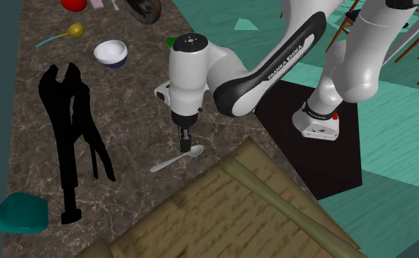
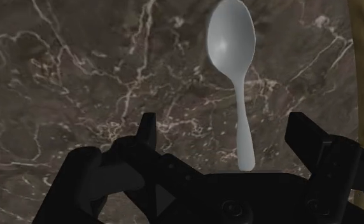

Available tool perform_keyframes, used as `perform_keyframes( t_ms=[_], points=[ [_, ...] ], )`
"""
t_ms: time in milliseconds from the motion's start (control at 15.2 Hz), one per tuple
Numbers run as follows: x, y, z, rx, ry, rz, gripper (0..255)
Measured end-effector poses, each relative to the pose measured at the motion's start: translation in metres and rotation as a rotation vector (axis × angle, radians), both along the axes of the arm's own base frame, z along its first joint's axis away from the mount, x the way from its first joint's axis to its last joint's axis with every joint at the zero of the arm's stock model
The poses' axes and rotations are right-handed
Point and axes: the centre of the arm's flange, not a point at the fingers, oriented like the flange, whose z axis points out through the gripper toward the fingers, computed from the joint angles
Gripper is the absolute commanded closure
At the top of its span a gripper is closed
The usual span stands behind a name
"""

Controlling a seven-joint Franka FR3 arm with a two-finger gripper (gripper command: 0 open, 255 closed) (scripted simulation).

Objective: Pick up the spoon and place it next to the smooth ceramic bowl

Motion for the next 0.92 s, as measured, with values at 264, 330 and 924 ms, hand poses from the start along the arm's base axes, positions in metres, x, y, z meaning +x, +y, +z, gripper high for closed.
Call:
perform_keyframes(
  t_ms=[264, 330, 924],
  points=[
    [0.006, 0.039, -0.016, 0.023, -0.027, 0.049, 0],
    [0.007, 0.043, -0.02, 0.025, -0.029, 0.053, 0],
    [0.012, 0.054, -0.052, 0.027, -0.031, 0.056, 0]
  ],
)
